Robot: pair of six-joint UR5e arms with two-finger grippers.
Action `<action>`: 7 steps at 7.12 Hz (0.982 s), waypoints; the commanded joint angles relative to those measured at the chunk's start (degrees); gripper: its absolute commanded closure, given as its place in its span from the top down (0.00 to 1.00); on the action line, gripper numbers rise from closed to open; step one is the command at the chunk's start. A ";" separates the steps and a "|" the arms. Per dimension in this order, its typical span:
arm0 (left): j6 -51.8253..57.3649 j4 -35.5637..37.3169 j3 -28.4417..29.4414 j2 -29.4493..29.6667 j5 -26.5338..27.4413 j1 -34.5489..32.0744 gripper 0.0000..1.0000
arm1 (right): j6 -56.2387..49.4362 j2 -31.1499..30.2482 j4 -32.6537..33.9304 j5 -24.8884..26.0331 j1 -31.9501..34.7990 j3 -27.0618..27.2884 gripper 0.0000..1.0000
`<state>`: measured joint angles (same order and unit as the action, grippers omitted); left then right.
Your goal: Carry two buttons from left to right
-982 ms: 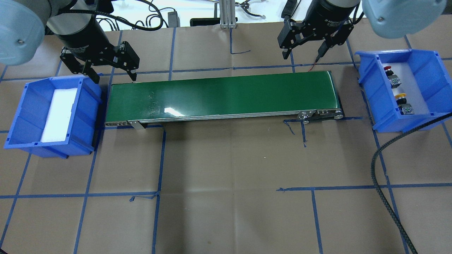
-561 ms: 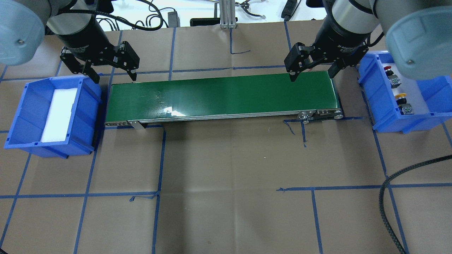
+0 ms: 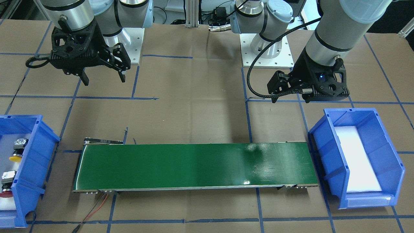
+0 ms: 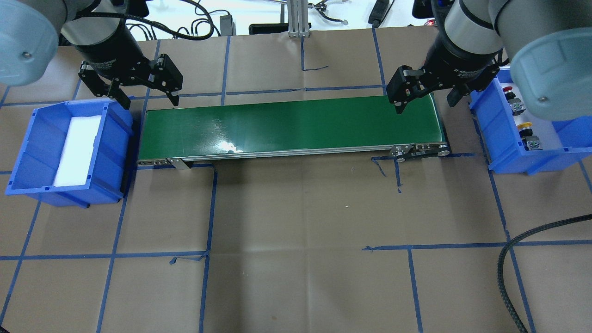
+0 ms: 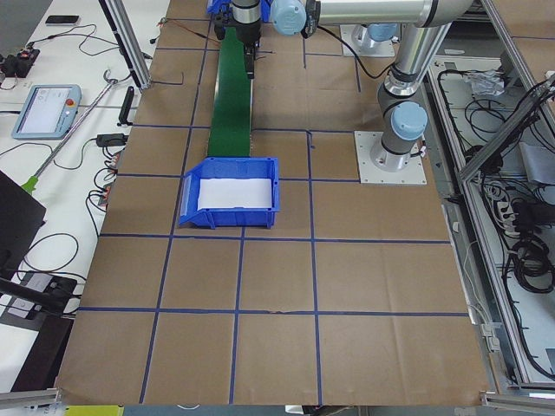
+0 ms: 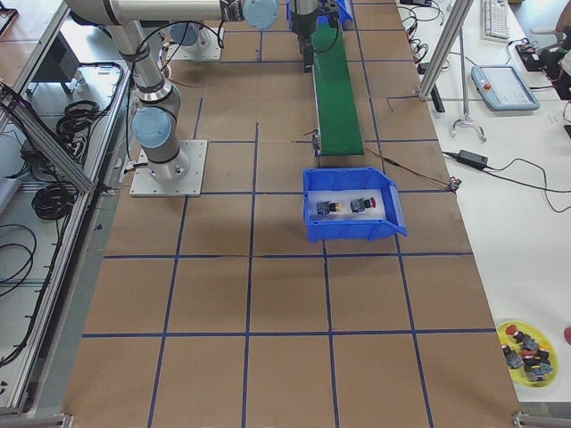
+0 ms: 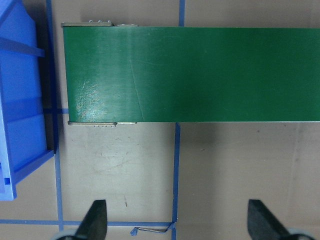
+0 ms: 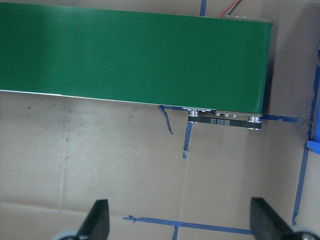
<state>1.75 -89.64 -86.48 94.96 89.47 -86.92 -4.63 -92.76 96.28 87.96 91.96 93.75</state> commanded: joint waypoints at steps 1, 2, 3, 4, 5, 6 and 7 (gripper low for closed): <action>0.01 0.00 0.00 0.05 0.00 0.00 1.00 | -0.11 0.30 0.58 0.02 -0.03 -0.41 1.00; 0.01 0.00 0.00 0.05 0.00 0.00 1.00 | -0.11 0.39 0.58 -0.16 -0.03 -0.76 1.00; 0.01 0.00 0.00 0.05 0.00 0.00 1.00 | -0.11 0.56 0.67 -0.33 -0.03 -1.02 1.00; 0.01 0.00 0.00 0.05 0.00 0.00 1.00 | -0.11 0.48 0.58 -0.42 -0.03 -1.29 1.00; 0.01 0.00 0.00 0.05 0.00 0.00 1.00 | -0.11 0.39 0.67 -0.34 -0.03 -1.73 1.00; 0.01 0.00 0.00 0.05 0.00 0.00 1.00 | -0.11 0.65 0.67 -0.33 -0.03 -2.69 1.00; 0.01 0.00 0.00 -0.03 0.00 0.00 1.00 | -0.11 0.65 0.67 -0.33 -0.03 -2.70 1.00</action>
<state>1.76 -89.65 -86.48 94.99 89.47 -86.92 -4.74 -92.19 96.93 87.62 91.93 91.45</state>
